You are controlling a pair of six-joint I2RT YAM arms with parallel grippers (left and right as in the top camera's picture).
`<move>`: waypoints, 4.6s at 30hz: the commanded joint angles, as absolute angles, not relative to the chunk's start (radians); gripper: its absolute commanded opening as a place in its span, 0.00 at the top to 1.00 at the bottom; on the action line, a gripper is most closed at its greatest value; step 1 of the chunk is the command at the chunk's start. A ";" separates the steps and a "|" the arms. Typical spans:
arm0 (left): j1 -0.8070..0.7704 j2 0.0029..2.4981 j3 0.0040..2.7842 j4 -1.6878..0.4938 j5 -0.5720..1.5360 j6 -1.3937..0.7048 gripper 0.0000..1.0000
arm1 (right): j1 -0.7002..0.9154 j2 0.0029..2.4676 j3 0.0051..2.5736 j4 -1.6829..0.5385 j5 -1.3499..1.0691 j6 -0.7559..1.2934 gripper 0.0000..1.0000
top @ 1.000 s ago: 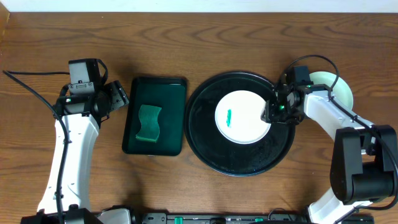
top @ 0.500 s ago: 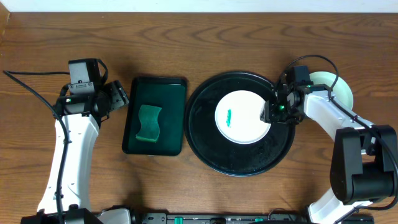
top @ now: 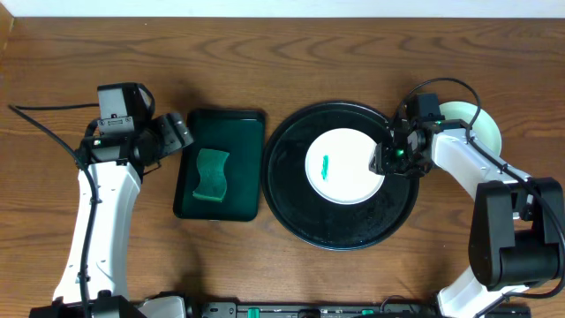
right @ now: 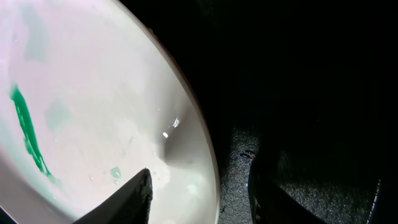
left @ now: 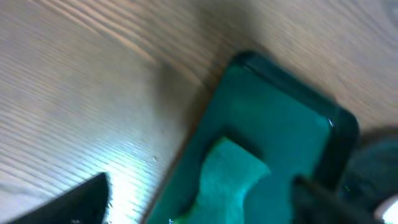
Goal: Clean dirty plates on tray and stack at the side
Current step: 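Reach the left gripper down to the green sponge in the dark green tray, then pinch the green sponge with the left gripper and lift it, then raise the sponge above the dark green tray toward the black tray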
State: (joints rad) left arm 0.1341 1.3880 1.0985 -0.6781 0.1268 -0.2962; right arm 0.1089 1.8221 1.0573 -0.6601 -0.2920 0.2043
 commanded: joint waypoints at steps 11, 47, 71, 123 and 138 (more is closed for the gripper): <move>0.120 1.398 1.084 -0.913 0.199 -0.330 0.02 | 0.113 1.818 1.056 -0.660 -0.259 0.193 0.52; -0.115 1.665 1.068 -0.751 0.111 -0.121 0.45 | 0.120 1.818 1.056 -0.662 -0.259 0.193 0.52; -0.115 1.741 1.051 -0.686 0.065 -0.161 0.51 | 0.120 1.818 1.056 -0.662 -0.259 0.193 0.51; -0.115 1.632 1.010 -0.643 0.066 -0.168 0.92 | 0.120 1.818 1.056 -0.675 -0.259 0.147 0.46; -0.115 1.359 1.058 -0.703 0.067 -0.169 0.93 | 0.120 1.818 1.058 -0.685 -0.259 0.140 0.92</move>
State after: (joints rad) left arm -0.1131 1.3750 1.0084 -0.6670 0.0654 -0.1608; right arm 0.1173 1.8198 1.0588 -0.6838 -0.2657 0.1452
